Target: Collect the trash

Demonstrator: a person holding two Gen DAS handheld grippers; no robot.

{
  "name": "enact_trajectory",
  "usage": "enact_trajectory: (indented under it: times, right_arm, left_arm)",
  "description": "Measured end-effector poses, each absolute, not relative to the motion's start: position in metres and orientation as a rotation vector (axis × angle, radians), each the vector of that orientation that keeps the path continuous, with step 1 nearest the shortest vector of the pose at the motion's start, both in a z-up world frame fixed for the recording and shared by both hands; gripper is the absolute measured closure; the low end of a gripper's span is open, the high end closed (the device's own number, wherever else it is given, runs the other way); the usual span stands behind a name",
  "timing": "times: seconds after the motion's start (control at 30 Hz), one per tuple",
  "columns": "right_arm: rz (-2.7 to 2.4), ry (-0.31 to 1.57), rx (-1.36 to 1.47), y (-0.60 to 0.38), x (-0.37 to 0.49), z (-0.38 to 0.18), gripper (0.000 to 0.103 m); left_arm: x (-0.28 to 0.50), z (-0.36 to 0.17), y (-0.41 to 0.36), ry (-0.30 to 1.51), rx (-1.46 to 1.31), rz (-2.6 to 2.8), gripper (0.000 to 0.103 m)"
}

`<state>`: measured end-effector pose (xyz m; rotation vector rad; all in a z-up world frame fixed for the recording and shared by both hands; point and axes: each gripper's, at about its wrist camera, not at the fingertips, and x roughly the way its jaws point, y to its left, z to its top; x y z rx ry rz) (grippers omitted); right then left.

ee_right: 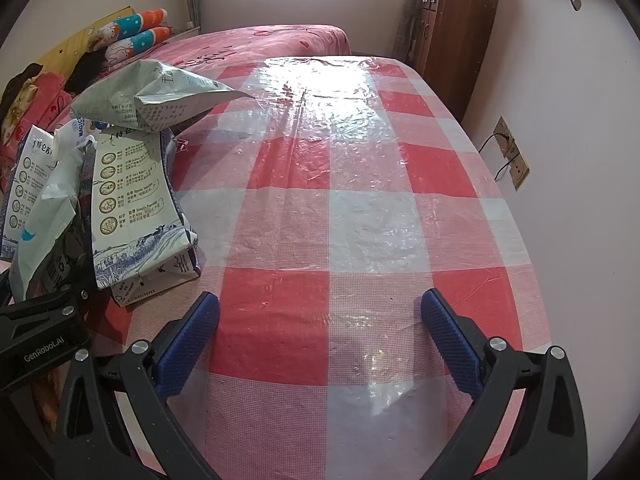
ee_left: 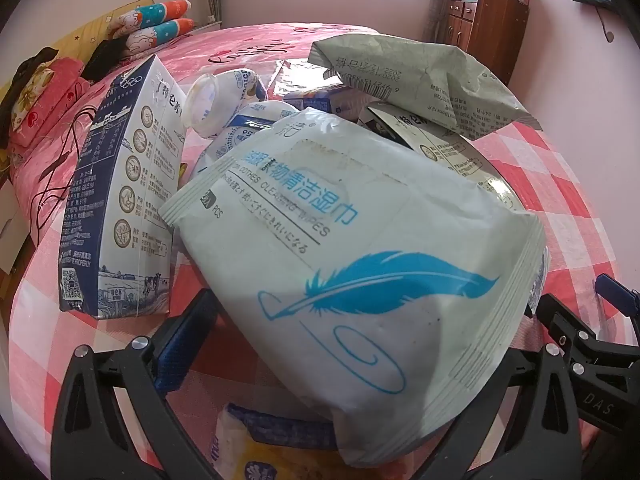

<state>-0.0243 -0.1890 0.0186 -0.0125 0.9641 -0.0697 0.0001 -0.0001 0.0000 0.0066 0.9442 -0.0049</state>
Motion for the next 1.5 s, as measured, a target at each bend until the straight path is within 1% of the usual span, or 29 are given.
enact_trajectory:
  times: [0.4,0.57,0.67,1.03,1.5]
  right_arm:
    - [-0.056,0.960,-0.003,-0.188,-0.034,0.019,0.004]
    - [-0.050,0.910,-0.002,-0.184,-0.054,0.027,0.004]
    - [-0.057,0.868,-0.016,-0.183,-0.067,0.038,0.004]
    - [-0.066,0.734,-0.014,-0.169,-0.116,0.087,0.004]
    - [-0.097,0.564,-0.050,-0.147,-0.182,0.149,0.004]
  left_arm:
    - [-0.005,0.001,0.001,0.943,0.008,-0.029,0.004]
    - [-0.028,0.013,0.003,0.885,0.018,-0.055,0.004]
    - [-0.045,0.027,0.008,0.831,0.019,-0.067,0.004]
    - [-0.095,0.080,0.034,0.741,-0.010,-0.102,0.004]
    - [-0.140,0.112,0.058,0.625,-0.020,-0.100,0.004]
